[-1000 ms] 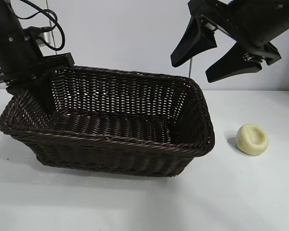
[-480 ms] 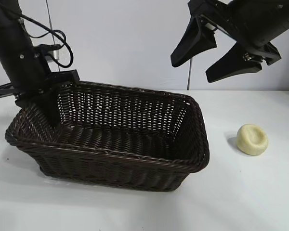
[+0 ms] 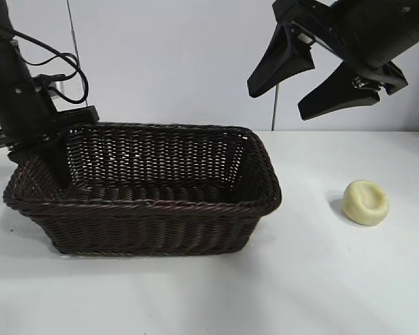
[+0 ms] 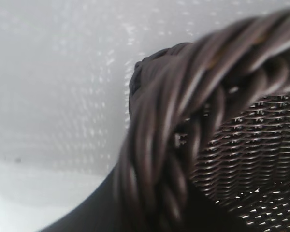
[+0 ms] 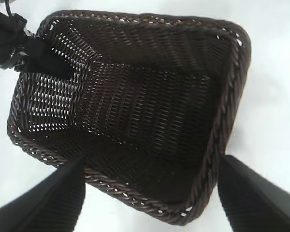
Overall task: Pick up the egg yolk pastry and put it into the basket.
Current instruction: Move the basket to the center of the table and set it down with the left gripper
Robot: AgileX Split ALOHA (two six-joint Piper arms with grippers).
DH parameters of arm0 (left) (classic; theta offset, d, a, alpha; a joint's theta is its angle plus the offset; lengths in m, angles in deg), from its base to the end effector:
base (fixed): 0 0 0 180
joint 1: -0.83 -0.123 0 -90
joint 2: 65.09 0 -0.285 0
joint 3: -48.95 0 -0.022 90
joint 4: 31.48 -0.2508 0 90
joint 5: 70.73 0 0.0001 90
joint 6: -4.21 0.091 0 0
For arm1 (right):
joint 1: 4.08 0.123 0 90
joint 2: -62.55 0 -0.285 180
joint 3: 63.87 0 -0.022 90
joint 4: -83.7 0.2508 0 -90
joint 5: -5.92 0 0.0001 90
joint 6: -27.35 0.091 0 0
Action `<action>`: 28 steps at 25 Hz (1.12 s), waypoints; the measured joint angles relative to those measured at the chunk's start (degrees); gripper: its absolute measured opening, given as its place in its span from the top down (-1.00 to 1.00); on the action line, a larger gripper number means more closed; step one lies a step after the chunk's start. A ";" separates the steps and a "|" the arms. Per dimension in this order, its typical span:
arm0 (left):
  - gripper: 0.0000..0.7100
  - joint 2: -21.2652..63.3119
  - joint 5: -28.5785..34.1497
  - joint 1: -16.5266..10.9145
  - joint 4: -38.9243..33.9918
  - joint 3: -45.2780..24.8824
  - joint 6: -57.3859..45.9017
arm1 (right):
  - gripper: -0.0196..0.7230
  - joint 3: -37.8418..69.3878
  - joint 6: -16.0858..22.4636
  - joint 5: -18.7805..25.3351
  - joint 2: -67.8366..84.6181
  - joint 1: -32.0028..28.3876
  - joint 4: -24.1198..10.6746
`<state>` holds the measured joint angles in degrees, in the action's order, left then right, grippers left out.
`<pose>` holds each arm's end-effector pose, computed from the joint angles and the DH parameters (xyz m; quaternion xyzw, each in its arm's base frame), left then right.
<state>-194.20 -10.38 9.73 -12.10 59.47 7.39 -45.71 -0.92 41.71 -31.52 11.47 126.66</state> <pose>0.4052 -0.0900 0.1564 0.0223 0.9888 -0.1473 0.0018 0.2930 0.1192 0.2688 -0.1236 0.9145 0.2575 0.2866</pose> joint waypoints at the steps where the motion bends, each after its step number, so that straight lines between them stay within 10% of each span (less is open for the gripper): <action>1: 0.72 -0.05 0.00 0.00 0.56 0.00 0.65 | -0.53 0.00 0.00 0.00 0.00 0.00 0.00; 12: 0.67 -0.18 0.00 0.10 2.44 0.00 2.93 | -0.53 0.00 0.00 0.00 0.00 0.00 0.00; 19: -0.38 -0.18 0.71 0.17 3.30 0.09 2.93 | -0.53 0.00 0.00 0.00 0.00 0.00 0.00; 28: -0.57 5.23 3.94 0.17 -1.36 0.08 2.93 | -0.53 0.00 0.00 0.00 0.00 0.00 -0.05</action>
<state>-188.96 -6.44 9.90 -13.45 59.55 10.32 -45.71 -0.92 41.71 -31.52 11.47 126.61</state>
